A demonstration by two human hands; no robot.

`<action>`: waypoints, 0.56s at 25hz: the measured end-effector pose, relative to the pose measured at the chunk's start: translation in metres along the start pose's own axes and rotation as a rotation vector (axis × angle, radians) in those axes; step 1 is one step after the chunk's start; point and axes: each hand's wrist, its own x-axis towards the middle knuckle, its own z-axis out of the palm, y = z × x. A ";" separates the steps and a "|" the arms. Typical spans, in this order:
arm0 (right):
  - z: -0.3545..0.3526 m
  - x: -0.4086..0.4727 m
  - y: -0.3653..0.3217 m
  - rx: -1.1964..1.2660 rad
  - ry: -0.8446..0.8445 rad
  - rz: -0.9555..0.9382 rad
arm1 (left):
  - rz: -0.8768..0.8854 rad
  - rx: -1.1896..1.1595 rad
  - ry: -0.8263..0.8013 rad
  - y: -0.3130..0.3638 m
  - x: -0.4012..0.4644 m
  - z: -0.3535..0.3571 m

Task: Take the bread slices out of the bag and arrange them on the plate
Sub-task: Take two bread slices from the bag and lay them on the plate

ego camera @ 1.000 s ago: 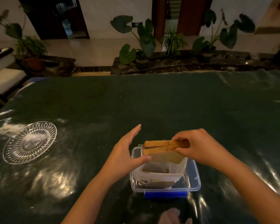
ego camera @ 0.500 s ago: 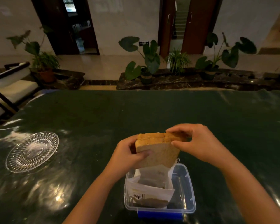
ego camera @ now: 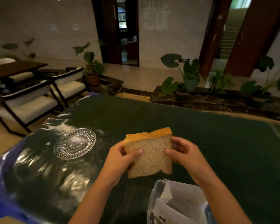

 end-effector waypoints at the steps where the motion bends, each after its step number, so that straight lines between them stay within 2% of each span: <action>1: 0.014 0.005 -0.001 0.012 -0.018 -0.002 | -0.018 -0.017 0.029 0.000 -0.003 -0.014; 4: 0.064 0.019 -0.002 0.020 -0.047 0.002 | -0.044 -0.055 0.108 0.002 -0.011 -0.063; 9: 0.156 0.045 0.003 0.070 -0.004 0.035 | -0.116 -0.253 0.102 0.003 -0.018 -0.164; 14: 0.254 0.062 0.020 0.114 0.054 0.082 | -0.186 -0.147 0.020 0.001 -0.024 -0.270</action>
